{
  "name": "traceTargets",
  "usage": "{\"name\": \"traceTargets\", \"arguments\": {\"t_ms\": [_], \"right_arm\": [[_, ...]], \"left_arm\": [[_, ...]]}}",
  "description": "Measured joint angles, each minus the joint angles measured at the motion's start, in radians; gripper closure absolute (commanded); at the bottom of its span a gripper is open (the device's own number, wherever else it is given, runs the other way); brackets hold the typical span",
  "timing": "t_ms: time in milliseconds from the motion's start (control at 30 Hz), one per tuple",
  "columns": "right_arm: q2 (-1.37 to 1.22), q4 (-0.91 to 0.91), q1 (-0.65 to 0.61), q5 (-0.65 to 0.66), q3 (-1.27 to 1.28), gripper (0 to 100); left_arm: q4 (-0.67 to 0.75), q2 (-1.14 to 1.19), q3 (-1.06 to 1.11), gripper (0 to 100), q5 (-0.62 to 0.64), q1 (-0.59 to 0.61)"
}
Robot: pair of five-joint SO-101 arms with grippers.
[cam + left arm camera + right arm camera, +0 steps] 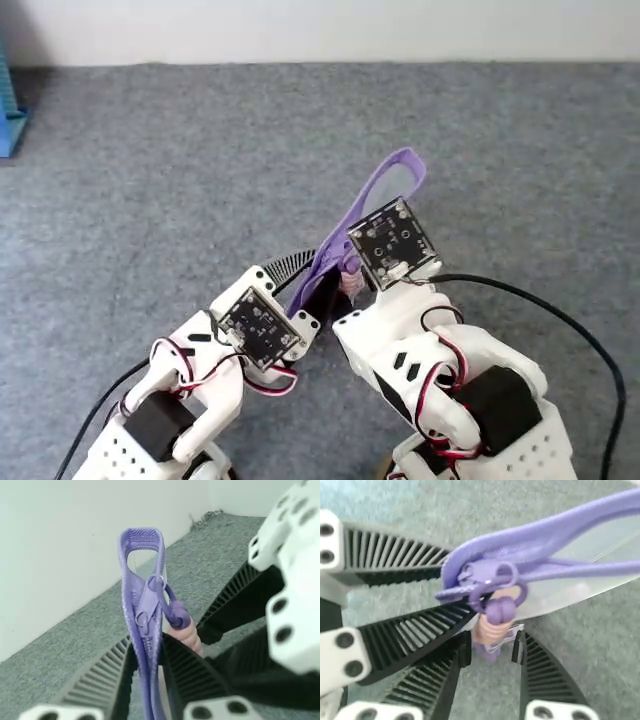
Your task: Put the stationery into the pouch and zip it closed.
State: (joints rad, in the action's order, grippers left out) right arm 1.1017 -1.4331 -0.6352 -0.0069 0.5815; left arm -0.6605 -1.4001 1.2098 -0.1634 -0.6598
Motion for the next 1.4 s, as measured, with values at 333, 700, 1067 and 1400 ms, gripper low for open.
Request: {"name": "traceTargets", "arguments": {"t_ms": [333,700,1067,1400], "right_arm": [[-0.002,0.160,0.000,0.038,0.127,84.4],[-0.020,0.333,0.060,0.207,0.166,86.4],[0.029,0.370,0.218,0.315,0.192,99.1],[0.112,0.292,0.382,0.365,0.187,99.1]], "left_arm": [[0.000,-0.003,0.000,99,-0.040,0.002],[0.000,-0.021,-0.005,99,-0.048,0.005],[0.000,-0.015,0.006,99,-0.041,0.000],[0.000,-0.014,0.006,99,-0.046,-0.008]]}}
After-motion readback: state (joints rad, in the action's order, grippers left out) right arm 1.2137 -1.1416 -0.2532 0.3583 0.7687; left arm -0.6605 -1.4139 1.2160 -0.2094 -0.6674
